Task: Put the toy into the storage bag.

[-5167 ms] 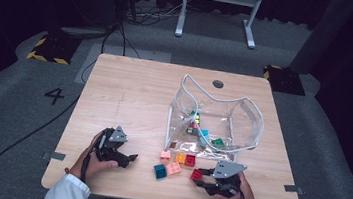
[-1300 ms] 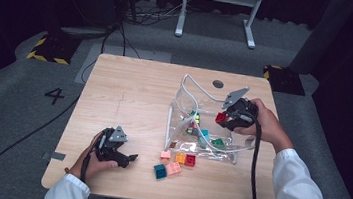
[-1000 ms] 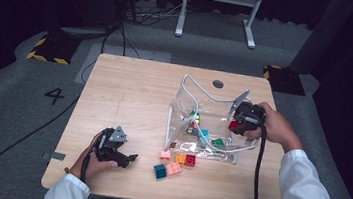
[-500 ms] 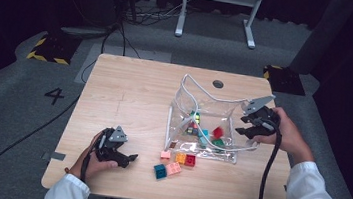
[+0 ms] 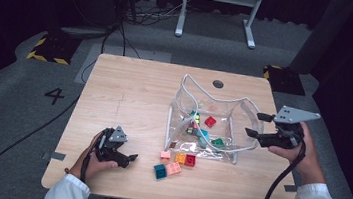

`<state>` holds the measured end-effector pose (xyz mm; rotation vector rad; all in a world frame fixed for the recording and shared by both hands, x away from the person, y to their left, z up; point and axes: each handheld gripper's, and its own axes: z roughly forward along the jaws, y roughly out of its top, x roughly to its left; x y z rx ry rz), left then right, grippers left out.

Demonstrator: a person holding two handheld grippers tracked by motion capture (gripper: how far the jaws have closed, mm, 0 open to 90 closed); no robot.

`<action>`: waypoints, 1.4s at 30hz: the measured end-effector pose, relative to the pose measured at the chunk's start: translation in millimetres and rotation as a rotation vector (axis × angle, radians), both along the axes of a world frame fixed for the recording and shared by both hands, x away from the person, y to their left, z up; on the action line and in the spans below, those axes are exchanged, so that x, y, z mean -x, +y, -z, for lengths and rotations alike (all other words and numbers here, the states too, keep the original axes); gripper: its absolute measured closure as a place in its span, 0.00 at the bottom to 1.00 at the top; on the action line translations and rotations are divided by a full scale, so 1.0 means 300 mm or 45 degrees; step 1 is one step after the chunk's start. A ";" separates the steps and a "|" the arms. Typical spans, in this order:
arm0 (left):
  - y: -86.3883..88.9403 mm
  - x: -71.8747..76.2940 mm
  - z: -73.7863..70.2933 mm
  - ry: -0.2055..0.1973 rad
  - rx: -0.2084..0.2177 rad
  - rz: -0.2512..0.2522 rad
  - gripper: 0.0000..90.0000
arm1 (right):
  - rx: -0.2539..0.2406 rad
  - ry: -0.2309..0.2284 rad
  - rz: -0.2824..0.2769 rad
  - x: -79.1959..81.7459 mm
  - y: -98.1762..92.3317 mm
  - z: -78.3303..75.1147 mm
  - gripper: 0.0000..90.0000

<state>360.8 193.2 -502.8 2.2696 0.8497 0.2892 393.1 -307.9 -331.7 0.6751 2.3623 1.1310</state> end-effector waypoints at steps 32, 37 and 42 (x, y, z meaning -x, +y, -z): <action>0.000 0.002 0.000 0.000 0.000 -0.002 0.13 | -0.123 0.121 0.167 0.240 -0.160 0.379 0.30; 0.000 0.001 0.000 -0.001 -0.001 -0.003 0.13 | -0.112 0.171 0.101 0.248 -0.097 0.438 0.30; -0.001 0.002 0.000 0.000 0.004 -0.002 0.13 | -0.055 0.214 -0.003 0.253 0.011 0.497 0.32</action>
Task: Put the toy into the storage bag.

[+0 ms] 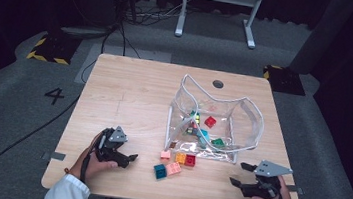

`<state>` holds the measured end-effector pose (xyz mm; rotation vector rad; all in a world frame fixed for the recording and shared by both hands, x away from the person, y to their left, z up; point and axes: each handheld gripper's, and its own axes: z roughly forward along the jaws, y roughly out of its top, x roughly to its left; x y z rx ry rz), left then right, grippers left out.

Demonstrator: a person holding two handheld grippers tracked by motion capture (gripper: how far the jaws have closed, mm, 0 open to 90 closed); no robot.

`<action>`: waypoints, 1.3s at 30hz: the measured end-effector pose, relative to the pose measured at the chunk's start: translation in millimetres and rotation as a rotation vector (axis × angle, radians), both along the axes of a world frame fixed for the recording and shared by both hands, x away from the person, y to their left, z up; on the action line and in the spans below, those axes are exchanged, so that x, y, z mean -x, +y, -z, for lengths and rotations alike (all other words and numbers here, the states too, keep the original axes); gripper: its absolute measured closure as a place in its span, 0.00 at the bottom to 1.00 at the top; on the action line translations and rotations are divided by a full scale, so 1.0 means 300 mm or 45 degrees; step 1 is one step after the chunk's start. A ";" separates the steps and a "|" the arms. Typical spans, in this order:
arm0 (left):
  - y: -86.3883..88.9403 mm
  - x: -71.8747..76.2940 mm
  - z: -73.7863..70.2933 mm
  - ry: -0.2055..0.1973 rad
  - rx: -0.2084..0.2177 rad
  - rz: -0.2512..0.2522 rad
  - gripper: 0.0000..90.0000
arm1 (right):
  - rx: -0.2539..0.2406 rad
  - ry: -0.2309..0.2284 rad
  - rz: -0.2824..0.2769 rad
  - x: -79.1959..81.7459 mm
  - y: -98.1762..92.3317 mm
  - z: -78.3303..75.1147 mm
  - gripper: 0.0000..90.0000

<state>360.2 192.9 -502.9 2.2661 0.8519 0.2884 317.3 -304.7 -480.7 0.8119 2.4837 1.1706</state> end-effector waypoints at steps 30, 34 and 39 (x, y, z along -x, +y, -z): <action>0.001 0.000 0.000 -0.002 -0.003 0.001 0.13 | 0.025 0.047 -0.166 -0.107 0.472 0.077 0.27; 0.001 0.000 -0.001 -0.003 -0.004 0.000 0.13 | 0.014 0.052 -0.168 -0.109 0.484 0.077 0.32; 0.000 0.000 0.000 0.001 -0.001 0.001 0.13 | 0.001 0.048 -0.162 -0.106 0.480 0.074 0.47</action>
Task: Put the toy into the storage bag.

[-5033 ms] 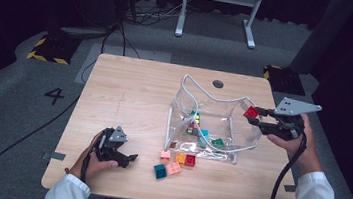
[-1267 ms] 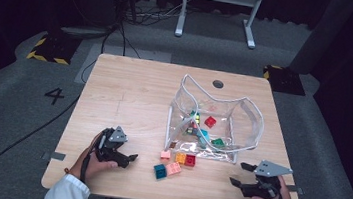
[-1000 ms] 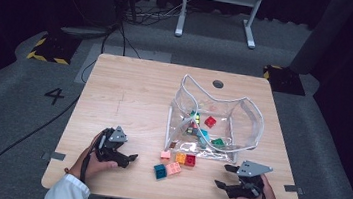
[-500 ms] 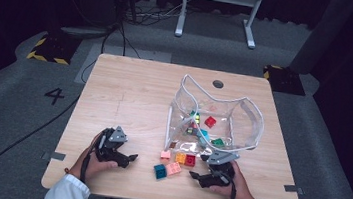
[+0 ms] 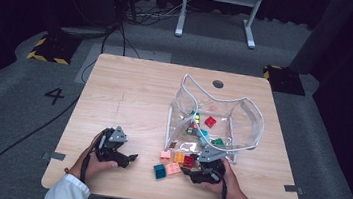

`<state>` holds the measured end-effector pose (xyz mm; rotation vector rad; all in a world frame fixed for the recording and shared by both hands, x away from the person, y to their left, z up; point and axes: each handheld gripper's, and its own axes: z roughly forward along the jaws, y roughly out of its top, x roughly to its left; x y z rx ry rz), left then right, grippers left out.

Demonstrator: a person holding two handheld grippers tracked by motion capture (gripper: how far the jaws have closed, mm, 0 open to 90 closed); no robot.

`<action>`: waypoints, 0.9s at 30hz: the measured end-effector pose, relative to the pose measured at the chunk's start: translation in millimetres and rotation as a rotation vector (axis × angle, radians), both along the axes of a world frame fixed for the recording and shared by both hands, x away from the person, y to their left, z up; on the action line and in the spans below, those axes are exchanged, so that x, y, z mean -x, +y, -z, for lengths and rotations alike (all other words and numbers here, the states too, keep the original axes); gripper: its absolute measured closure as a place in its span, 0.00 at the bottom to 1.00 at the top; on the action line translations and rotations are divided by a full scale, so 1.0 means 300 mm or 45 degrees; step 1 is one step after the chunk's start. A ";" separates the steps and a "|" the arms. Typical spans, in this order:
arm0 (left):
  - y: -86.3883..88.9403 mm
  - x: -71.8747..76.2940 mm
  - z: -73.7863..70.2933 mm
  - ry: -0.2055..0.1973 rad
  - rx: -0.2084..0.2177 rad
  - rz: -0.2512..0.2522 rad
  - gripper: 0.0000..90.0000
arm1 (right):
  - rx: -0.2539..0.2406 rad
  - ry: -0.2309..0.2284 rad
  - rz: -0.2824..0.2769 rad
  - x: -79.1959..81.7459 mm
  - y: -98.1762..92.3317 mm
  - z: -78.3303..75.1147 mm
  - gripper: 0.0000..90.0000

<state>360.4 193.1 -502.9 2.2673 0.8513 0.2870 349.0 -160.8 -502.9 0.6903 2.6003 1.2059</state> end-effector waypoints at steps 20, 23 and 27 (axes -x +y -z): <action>0.000 0.000 0.000 0.001 0.001 0.000 0.13 | -0.005 -0.032 -0.057 0.031 -0.038 0.000 0.66; 0.000 0.000 0.000 0.001 0.000 0.000 0.13 | 0.008 -0.038 -0.079 0.047 -0.075 -0.006 0.66; 0.000 0.000 -0.001 -0.004 -0.005 -0.001 0.13 | 0.014 -0.012 -0.043 0.072 -0.119 -0.027 0.66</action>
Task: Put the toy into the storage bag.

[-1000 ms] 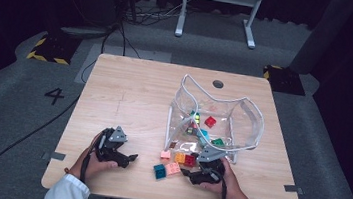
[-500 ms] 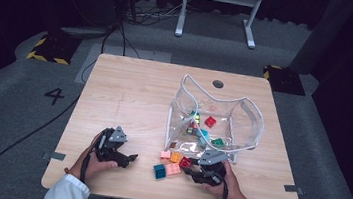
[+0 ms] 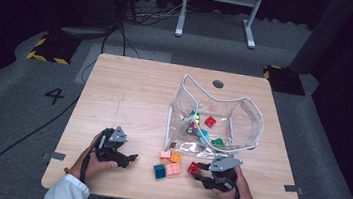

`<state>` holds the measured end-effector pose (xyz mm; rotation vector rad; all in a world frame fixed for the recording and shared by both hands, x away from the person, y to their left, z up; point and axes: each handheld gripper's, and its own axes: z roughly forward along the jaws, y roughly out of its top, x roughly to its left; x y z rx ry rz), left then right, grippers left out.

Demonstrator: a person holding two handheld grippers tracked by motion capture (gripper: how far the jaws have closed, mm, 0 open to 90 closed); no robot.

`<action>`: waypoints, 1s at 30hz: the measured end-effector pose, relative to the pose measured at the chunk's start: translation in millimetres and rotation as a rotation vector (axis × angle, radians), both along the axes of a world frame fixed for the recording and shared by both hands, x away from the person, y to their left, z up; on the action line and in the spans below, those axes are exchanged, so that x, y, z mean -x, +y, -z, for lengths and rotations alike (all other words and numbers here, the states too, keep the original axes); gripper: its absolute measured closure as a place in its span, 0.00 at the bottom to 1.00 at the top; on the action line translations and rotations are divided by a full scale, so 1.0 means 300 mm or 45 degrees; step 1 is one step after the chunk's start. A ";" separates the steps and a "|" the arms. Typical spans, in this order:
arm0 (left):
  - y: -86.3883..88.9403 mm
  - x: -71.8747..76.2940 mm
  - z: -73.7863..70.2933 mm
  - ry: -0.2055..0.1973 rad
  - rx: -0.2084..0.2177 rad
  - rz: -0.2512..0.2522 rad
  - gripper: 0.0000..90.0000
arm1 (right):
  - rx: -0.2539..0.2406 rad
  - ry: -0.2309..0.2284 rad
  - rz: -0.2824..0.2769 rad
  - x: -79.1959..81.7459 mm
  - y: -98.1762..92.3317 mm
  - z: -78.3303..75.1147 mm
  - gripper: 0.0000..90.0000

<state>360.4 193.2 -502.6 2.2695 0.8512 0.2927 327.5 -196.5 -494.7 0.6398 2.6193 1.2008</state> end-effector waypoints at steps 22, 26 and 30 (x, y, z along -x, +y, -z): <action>-0.001 0.000 0.001 0.004 0.006 0.001 0.13 | -0.053 -0.055 0.128 0.025 -0.254 -0.047 0.66; -0.001 0.000 0.001 0.004 0.006 0.001 0.13 | -0.034 -0.071 0.168 0.033 -0.305 -0.049 0.66; -0.001 0.000 0.001 0.004 0.006 0.001 0.13 | -0.023 -0.060 0.200 0.037 -0.345 -0.051 0.66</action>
